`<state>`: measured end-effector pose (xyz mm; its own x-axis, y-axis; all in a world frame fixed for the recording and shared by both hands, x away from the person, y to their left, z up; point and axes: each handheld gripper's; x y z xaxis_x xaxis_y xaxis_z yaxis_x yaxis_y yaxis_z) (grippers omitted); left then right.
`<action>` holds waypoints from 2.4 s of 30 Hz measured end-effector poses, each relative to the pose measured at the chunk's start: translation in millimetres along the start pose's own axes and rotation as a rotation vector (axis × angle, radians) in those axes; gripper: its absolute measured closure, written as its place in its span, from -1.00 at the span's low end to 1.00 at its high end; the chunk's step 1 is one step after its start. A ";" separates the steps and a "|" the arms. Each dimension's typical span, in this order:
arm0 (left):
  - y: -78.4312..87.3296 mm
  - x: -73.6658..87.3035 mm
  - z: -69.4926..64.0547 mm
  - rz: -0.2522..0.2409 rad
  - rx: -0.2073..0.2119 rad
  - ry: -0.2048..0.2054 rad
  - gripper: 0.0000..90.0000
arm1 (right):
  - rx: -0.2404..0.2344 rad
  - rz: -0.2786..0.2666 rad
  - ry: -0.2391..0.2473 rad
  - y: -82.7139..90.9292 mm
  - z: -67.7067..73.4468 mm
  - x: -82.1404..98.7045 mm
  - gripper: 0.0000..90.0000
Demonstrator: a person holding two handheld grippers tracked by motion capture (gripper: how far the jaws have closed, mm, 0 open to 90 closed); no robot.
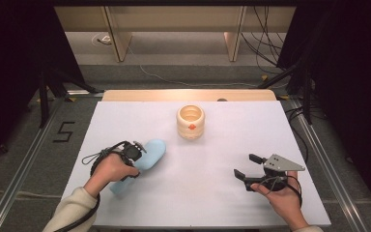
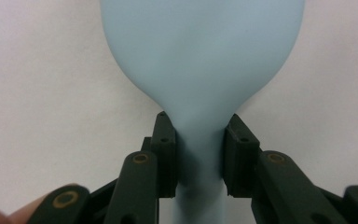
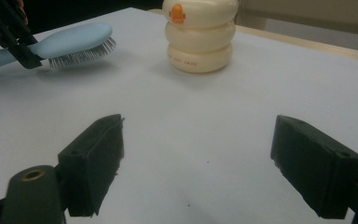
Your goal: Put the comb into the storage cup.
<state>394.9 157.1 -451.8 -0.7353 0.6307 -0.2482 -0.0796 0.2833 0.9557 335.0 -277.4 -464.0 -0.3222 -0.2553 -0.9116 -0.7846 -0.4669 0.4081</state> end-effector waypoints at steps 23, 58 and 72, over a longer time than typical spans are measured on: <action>15.9 6.3 -6.9 -0.224 -0.051 0.031 0.55 | -0.003 -0.002 0.002 0.3 0.4 -0.3 -0.60; 20.4 9.3 -9.0 -0.434 -0.091 0.098 0.55 | -0.005 -0.004 -0.001 0.1 0.5 -0.4 -0.61; 22.3 9.5 -8.6 -0.468 -0.102 0.105 0.55 | -0.006 -0.004 -0.001 0.3 0.5 -0.5 -0.61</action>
<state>380.4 163.2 -431.5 -0.6684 0.3743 -0.6428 -0.4797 0.4434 0.7571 334.7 -277.0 -463.5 -0.3195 -0.2528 -0.9132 -0.7827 -0.4728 0.4047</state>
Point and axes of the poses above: each handheld gripper's, and its own axes: y roughly backward along the jaws, x roughly out of its underside, z roughly to its left, and after that the axes turned 12 degrees about x, right-handed
